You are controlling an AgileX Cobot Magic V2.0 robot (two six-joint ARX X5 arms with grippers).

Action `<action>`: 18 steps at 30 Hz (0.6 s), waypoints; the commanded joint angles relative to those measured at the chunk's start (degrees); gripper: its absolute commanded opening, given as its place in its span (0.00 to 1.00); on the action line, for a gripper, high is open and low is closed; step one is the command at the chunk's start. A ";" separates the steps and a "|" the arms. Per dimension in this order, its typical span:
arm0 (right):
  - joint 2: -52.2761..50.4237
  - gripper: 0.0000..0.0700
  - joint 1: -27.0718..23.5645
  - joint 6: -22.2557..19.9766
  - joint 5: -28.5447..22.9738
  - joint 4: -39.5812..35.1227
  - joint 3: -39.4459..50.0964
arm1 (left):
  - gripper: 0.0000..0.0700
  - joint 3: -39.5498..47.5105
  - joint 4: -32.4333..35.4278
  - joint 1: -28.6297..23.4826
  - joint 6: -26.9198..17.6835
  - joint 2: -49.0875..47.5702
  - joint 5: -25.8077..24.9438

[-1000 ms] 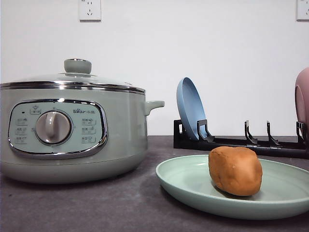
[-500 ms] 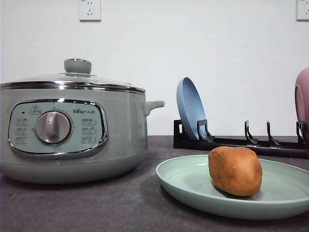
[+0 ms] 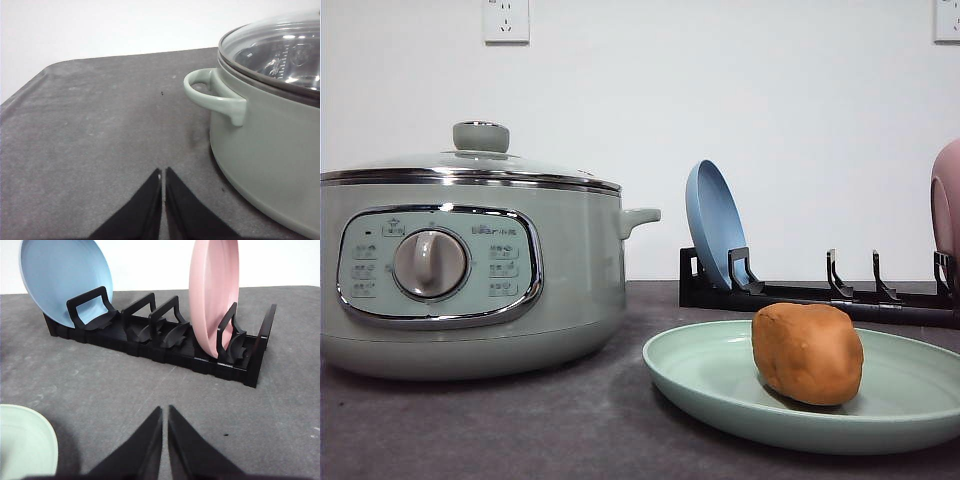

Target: Transfer potato from steamer to green plate

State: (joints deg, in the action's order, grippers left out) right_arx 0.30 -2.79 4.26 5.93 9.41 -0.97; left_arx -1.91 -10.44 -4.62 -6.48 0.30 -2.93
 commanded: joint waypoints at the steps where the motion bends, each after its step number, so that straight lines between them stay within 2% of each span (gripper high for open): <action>1: -0.09 0.01 -0.09 -0.42 0.00 -0.46 0.31 | 0.01 1.01 -0.63 -0.09 0.10 -0.11 -0.03; 18: -0.09 0.01 -0.09 -0.42 0.00 -0.46 0.31 | 0.01 1.01 -0.63 -0.09 0.09 -0.11 -0.03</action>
State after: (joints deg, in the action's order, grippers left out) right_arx 0.30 -2.79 4.27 5.93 9.41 -0.97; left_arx -1.91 -10.44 -4.62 -6.48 0.30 -2.93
